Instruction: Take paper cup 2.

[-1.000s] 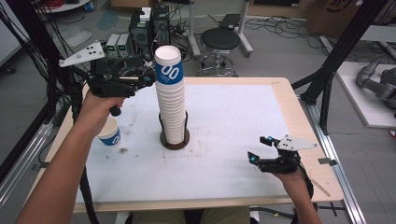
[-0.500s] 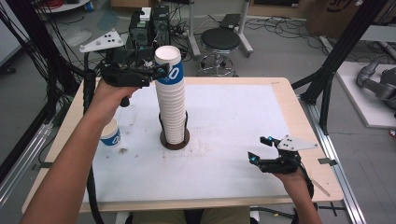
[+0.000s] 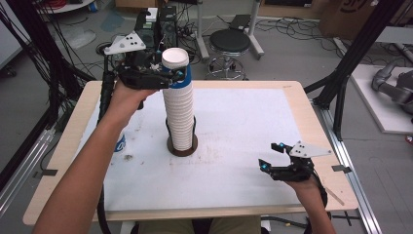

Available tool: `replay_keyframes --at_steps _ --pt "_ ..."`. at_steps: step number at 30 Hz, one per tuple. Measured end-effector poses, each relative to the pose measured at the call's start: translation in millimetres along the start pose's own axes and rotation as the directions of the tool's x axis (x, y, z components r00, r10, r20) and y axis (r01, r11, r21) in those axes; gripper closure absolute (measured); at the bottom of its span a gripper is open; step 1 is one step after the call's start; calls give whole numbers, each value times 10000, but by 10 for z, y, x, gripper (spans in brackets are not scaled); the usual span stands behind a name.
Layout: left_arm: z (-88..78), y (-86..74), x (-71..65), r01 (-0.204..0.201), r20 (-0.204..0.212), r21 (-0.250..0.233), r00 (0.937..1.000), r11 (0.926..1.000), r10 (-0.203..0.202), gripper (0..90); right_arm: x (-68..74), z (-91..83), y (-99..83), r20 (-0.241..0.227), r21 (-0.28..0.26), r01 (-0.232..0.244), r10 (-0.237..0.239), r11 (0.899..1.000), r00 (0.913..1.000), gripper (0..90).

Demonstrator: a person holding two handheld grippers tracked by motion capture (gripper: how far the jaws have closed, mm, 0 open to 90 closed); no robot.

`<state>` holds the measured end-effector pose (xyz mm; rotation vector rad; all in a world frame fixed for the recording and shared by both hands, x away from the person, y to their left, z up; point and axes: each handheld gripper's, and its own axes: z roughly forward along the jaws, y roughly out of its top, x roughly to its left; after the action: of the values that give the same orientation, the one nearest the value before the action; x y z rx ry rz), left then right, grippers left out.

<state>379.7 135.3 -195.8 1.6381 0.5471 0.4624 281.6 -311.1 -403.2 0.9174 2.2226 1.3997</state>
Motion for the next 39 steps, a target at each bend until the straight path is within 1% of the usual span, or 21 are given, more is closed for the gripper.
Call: replay_keyframes --at_steps 1,5,9,11,13,15,19,21,23,24,28,35,39 --pt "-3 3 4 -26 0 -22 10000 10000 26 270 -1 -1 -1 1 3 7 -7 10000 10000 209" --pt "-5 2 14 27 6 -55 10000 10000 -27 277 -4 -1 0 24 -31 52 -52 10000 10000 209" --pt "-12 8 6 -25 12 -75 10000 10000 26 279 0 -1 0 -4 7 -4 4 10000 10000 209" --pt "-27 18 1 -50 5 -194 10000 9998 50 282 0 5 -2 -10 8 18 -18 10000 10000 209" --pt "-46 38 -1 -5 14 -414 10000 9991 6 284 4 7 0 -11 23 -2 2 10000 10000 209" --pt "-65 67 -4 25 16 -509 10000 9987 -24 284 5 9 0 -37 43 0 1 10000 10000 210" --pt "-100 157 -22 38 6 -713 10000 9974 -37 284 10 16 1 -37 39 2 -2 10000 10000 209" --pt "-116 203 -35 29 14 -834 10000 9965 -28 284 8 19 2 -45 25 76 -76 10000 10000 209" --pt "-139 251 -48 -24 -22 -1009 10000 9949 22 284 11 19 4 -44 21 67 -67 10000 10000 209" --pt "-155 271 -54 30 -31 -1109 10000 9938 -34 284 12 18 4 -48 20 59 -59 10000 10000 209" --pt "-241 356 -54 8 -23 -1450 10000 9894 -12 286 10 14 2 -35 -3 65 -65 10000 10000 209" --pt "-368 458 -60 8 49 -1829 10000 9831 1 288 17 21 3 -79 44 1 -1 10000 10000 209" --pt "-462 505 -74 -112 13 -1983 9999 9801 117 289 19 26 1 -81 46 7 -7 10000 10000 210"
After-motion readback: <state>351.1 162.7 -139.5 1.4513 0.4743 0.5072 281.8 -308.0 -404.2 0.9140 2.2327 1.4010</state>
